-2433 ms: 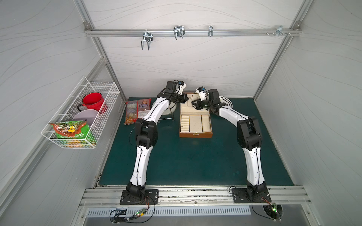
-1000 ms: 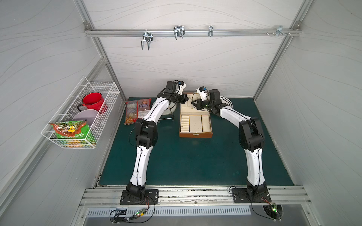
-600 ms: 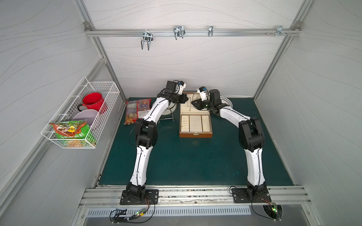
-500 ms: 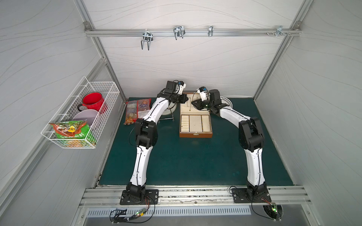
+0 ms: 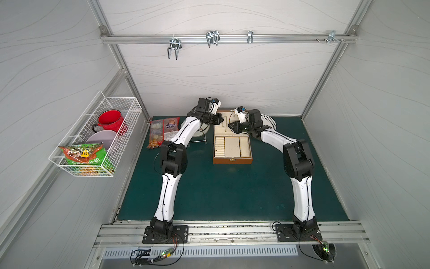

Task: Put jewelry chain into jewelry box
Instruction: Hang the necklace on the jewelry box clasp.

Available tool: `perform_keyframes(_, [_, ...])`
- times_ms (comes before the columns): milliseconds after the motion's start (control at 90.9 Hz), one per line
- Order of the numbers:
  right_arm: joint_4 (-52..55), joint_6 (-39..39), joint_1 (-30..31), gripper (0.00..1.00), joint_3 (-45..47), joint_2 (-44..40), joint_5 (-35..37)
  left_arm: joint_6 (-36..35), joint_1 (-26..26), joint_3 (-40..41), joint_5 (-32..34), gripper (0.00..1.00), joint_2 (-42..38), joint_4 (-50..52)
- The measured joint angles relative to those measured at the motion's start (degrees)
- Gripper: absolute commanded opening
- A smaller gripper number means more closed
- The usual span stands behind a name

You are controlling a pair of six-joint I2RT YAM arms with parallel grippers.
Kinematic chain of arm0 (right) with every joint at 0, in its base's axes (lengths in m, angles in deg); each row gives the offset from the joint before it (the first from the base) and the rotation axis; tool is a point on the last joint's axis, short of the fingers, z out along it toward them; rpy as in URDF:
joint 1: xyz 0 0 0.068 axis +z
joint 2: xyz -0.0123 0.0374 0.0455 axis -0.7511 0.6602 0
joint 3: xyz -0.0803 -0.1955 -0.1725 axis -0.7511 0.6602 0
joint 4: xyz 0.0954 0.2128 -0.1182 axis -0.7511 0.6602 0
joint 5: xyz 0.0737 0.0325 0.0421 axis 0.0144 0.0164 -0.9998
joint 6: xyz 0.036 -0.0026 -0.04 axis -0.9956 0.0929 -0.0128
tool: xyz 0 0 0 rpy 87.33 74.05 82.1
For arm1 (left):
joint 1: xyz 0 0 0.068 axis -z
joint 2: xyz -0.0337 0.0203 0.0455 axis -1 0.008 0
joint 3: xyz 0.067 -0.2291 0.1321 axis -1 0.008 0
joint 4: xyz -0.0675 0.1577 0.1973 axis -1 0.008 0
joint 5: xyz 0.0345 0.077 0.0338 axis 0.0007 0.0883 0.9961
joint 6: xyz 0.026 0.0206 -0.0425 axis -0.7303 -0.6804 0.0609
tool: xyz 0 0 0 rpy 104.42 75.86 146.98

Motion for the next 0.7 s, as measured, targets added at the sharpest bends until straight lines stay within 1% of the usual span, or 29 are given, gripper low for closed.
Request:
perform_keyframes(88, [-0.1, 0.0, 0.0, 0.29, 1.2, -0.7, 0.3, 0.2, 0.0, 0.9, -0.3, 0.23, -0.4, -0.1])
perform_keyframes(143, [-0.2, 0.0, 0.0, 0.3, 1.7, -1.2, 0.5, 0.3, 0.0, 1.7, -0.3, 0.29, -0.9, -0.2])
perform_keyframes(220, [-0.3, 0.0, 0.0, 0.3, 2.3, -2.0, 0.6, 0.5, 0.0, 3.2, -0.5, 0.32, -1.9, -0.5])
perform_keyframes(374, [-0.7, 0.1, 0.0, 0.3, 3.7, -3.7, 0.6, 1.2, -0.1, 5.9, -0.4, 0.33, -4.1, -1.6])
perform_keyframes(506, [-0.8, 0.8, 0.0, 0.32, 4.4, -4.2, 0.8, 1.3, -0.1, 8.0, -0.2, 0.33, -5.4, -2.8])
perform_keyframes(605, [-0.6, 2.3, 0.1, 0.32, 4.8, -4.3, 1.5, 1.4, -0.1, 9.9, 0.3, 0.33, -6.3, -4.0])
perform_keyframes(704, [0.7, 5.4, 0.5, 0.36, 4.7, -4.3, 3.0, 1.5, -0.1, 11.5, 0.6, 0.33, -6.9, -4.7])
